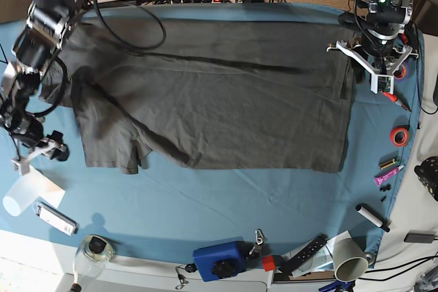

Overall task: Fold the T-shirt properly
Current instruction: 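Fold the sleeve inward over the shirt body with the right gripper, then grasp the shirt's side edges with both grippers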

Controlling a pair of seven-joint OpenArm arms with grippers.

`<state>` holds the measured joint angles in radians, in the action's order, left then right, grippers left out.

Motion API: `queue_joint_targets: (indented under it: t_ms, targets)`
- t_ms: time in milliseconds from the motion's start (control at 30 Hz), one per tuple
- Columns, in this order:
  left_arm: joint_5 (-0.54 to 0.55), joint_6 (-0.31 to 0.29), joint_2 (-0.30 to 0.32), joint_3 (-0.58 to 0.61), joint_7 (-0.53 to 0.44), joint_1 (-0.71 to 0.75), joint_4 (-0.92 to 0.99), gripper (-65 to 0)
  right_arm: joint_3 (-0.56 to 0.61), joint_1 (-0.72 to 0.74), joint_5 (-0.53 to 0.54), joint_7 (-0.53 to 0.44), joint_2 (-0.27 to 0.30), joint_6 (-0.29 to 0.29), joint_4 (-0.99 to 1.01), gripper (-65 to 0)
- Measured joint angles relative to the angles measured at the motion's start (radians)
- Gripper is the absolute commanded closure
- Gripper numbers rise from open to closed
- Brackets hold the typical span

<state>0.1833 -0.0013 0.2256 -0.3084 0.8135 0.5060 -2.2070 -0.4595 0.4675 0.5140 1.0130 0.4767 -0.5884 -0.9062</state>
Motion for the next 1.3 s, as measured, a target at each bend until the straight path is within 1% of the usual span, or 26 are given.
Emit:
queue_joint_targets:
  t_ms: [33, 133, 233, 267, 333, 367, 433, 500, 600, 667, 700, 733, 800, 833, 867, 1033, 1133, 1200, 1300]
  targets:
    - [0.0, 0.0, 0.0, 0.0, 0.0, 0.0, 0.0, -17.0, 0.018, 0.016, -0.004, -0.008, 0.0, -0.015, 0.045, -29.4]
    - [0.0, 0.0, 0.0, 0.0, 0.0, 0.0, 0.0, -17.0, 0.091, 0.042, -0.005, -0.051, -0.003, -0.014, 0.138, -29.4]
    - [0.002, 0.0, 0.0, 0.0, 0.0, -0.006, 0.0, -17.1, 0.171, 0.048, 0.001, -0.091, -0.013, -0.011, 0.175, -29.3]
    - [0.001, 0.0, -0.001, 0.0, 0.0, -0.011, 0.0, -17.1, 0.192, 0.051, -0.016, -0.1, -0.018, -0.006, 0.175, -29.3]
    - [0.0, 0.0, 0.0, 0.0, 0.0, -0.022, 0.0, -17.1, 0.219, 0.056, -0.05, -0.143, -0.037, 0.027, 0.176, -29.3]
    - [0.0, 0.0, 0.0, 0.0, 0.0, -0.025, 0.0, -17.1, 0.225, 0.056, -0.066, -0.164, -0.05, 0.046, 0.176, -29.3]
    - [0.001, 0.0, 0.0, 0.0, 0.0, -0.027, 0.0, -17.1, 0.225, 0.058, -0.071, -0.177, -0.068, 0.065, 0.176, -29.3]
    - [0.0, 0.0, 0.0, 0.0, -0.005, -0.027, 0.0, -17.1, 0.225, 0.06, -0.071, -0.177, -0.079, 0.065, 0.175, -29.3]
    - [0.001, 0.0, 0.0, 0.0, -0.06, -0.035, 0.0, -17.1, 0.225, 0.061, -0.069, -0.176, -0.092, 0.065, 0.175, -29.3]
    - [0.008, 0.0, 0.0, 0.0, -0.056, -0.063, 0.001, -17.2, 0.225, 0.062, -0.069, -0.172, -0.095, 0.064, 0.174, -29.3]
    - [0.031, 0.0, 0.0, -0.001, -0.058, -0.081, 0.006, -19.0, 0.225, 0.062, -0.069, -0.168, -0.098, 0.065, 0.174, -29.3]
    - [0.046, -0.017, 0.0, 0.0, -0.064, -0.101, 0.02, -22.0, 0.225, 0.062, -0.068, -0.159, -0.098, 0.064, 0.173, -29.3]
    - [0.066, -0.095, -0.001, 0.0, -0.064, -0.138, 0.069, -28.4, 0.225, 0.064, -0.064, -0.148, -0.098, 0.064, 0.173, -29.3]
    - [0.07, -0.127, -0.001, 0.001, -0.061, -0.156, 0.099, -30.6, 0.225, 0.064, -0.064, -0.143, -0.098, 0.064, 0.173, -29.3]
    - [0.074, -0.143, -0.002, 0.002, -0.064, -0.175, 0.13, -31.7, 0.225, 0.065, -0.064, -0.138, -0.098, 0.064, 0.173, -29.3]
    - [0.076, -0.134, 0.0, 0.0, -0.06, -0.306, 0.237, -31.8, 0.225, 0.065, -0.06, -0.137, -0.098, 0.064, 0.173, -29.3]
    - [0.132, -0.135, -0.001, 0.001, -0.052, -0.37, 0.272, -31.8, 0.225, 0.065, -0.06, -0.134, -0.098, 0.064, 0.173, -29.3]
    - [0.144, -0.139, -0.001, 0.002, -0.052, -0.414, 0.306, -31.8, 0.225, 0.065, -0.06, -0.134, -0.098, 0.063, 0.172, -29.3]
    - [0.142, -0.156, 0.003, 0.01, -0.055, -0.498, 0.416, -31.8, 0.225, 0.065, -0.059, -0.132, -0.098, 0.061, 0.172, -29.3]
